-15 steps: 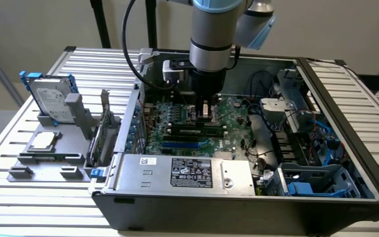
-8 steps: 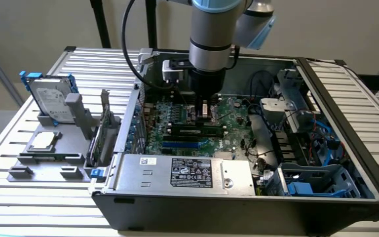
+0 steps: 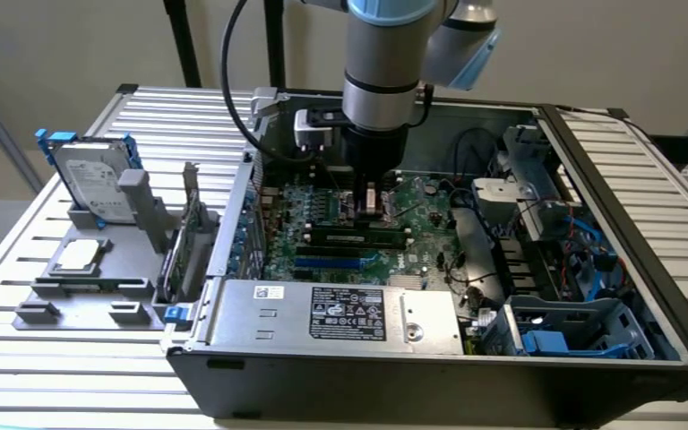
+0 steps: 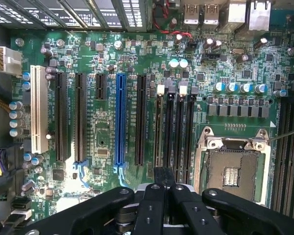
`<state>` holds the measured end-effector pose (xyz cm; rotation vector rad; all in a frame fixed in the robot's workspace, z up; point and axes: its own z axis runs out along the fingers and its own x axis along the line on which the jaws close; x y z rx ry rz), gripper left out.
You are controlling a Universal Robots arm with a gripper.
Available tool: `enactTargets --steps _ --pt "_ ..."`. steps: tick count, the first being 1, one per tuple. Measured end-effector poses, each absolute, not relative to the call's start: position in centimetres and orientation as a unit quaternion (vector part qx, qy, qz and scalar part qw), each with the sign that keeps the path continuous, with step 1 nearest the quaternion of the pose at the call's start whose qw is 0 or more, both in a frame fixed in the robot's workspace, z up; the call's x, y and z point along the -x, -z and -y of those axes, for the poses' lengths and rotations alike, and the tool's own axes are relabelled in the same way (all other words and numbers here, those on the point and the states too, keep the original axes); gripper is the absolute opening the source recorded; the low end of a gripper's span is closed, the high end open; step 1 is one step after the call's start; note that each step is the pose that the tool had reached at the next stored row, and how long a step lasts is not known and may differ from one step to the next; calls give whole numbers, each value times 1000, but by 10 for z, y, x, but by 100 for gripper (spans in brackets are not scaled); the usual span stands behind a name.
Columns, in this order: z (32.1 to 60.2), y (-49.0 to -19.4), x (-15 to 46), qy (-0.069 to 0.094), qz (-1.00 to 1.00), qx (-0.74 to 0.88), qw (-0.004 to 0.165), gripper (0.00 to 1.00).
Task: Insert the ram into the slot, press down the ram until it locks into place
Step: 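Press down the ram until it locks into place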
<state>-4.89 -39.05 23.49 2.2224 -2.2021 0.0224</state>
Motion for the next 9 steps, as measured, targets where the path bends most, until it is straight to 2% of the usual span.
enactTargets --steps 9 --pt "391 -229 49 -7 704 -710 7 10"
